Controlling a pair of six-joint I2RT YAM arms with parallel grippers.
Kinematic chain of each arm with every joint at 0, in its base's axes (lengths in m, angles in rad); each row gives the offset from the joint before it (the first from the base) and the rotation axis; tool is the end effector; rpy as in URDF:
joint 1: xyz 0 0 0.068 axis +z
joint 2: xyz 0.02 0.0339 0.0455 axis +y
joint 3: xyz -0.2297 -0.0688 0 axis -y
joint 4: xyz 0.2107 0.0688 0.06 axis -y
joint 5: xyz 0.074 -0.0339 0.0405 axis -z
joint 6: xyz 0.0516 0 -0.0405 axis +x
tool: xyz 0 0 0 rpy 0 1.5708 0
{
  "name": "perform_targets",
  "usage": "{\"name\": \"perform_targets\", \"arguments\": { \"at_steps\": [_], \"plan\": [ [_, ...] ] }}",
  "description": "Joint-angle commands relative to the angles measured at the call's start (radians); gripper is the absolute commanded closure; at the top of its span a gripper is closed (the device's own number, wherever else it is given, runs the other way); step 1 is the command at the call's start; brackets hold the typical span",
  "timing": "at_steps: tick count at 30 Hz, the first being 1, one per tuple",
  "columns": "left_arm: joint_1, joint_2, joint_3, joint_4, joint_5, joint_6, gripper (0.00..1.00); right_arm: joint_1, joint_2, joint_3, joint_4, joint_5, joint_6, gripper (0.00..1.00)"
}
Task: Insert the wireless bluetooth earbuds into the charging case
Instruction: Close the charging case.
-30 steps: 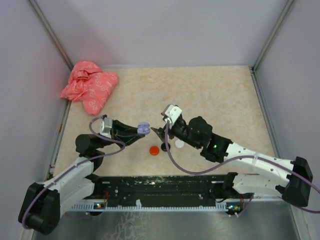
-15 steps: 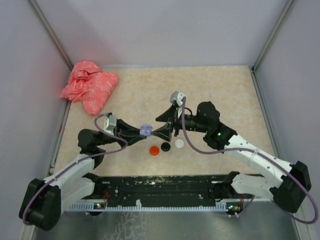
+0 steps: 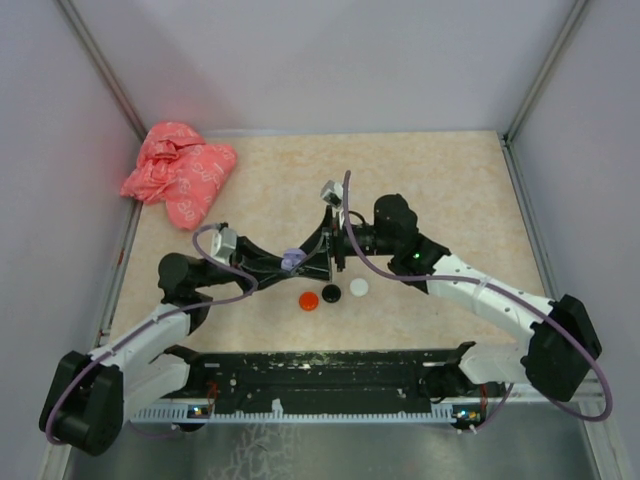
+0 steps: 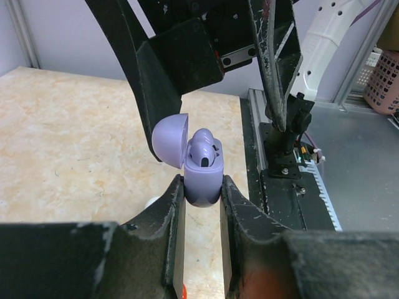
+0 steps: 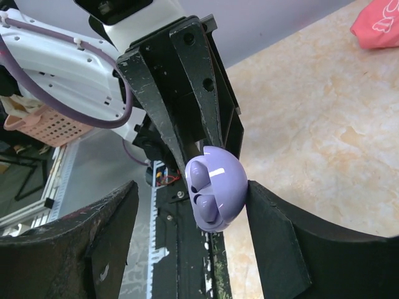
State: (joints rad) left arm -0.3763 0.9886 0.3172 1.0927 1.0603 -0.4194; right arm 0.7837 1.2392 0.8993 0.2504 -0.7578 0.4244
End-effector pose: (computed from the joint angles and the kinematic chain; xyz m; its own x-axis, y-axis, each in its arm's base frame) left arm 0.1569 -0.1104 0.2618 -0.0273 -0.2032 -0.9788 0.9952 0.0866 -0.0457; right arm 0.1697 0.2192 0.3070 -0.4685 -0.0446 -0.8823 -0.8831 0.0544 0.4661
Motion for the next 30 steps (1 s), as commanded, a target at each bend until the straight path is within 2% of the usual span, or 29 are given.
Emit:
{"name": "perform_targets", "arguments": {
  "at_steps": [1, 7, 10, 12, 18, 22, 26, 30],
  "plan": [
    [-0.004, 0.011, 0.020, -0.038, -0.029, 0.016, 1.00, -0.006, -0.043, 0.038, 0.096, -0.070, 0.020, 0.32],
    [-0.004, 0.025, 0.020, -0.102, -0.063, -0.001, 1.00, -0.006, -0.085, 0.020, 0.086, -0.075, -0.016, 0.32],
    [-0.004, 0.031, 0.028, -0.174, -0.110, -0.019, 1.00, -0.006, -0.106, 0.016, 0.032, -0.030, -0.065, 0.32],
    [-0.004, 0.040, 0.036, -0.229, -0.140, -0.035, 1.00, -0.006, -0.129, 0.015, -0.044, 0.056, -0.123, 0.32],
    [-0.004, 0.050, 0.043, -0.405, -0.298, -0.147, 1.00, -0.006, -0.204, -0.006, -0.309, 0.488, -0.265, 0.32],
    [-0.005, 0.077, 0.086, -0.596, -0.416, -0.177, 1.00, -0.006, -0.264, -0.080, -0.349, 0.641, -0.280, 0.32],
    [-0.006, 0.175, 0.103, -0.613, -0.445, -0.209, 1.00, -0.007, -0.322, -0.153, -0.377, 0.792, -0.280, 0.32],
    [-0.019, 0.348, 0.159, -0.609, -0.386, -0.252, 0.99, -0.006, -0.383, -0.214, -0.397, 0.874, -0.279, 0.31]
  ]
}}
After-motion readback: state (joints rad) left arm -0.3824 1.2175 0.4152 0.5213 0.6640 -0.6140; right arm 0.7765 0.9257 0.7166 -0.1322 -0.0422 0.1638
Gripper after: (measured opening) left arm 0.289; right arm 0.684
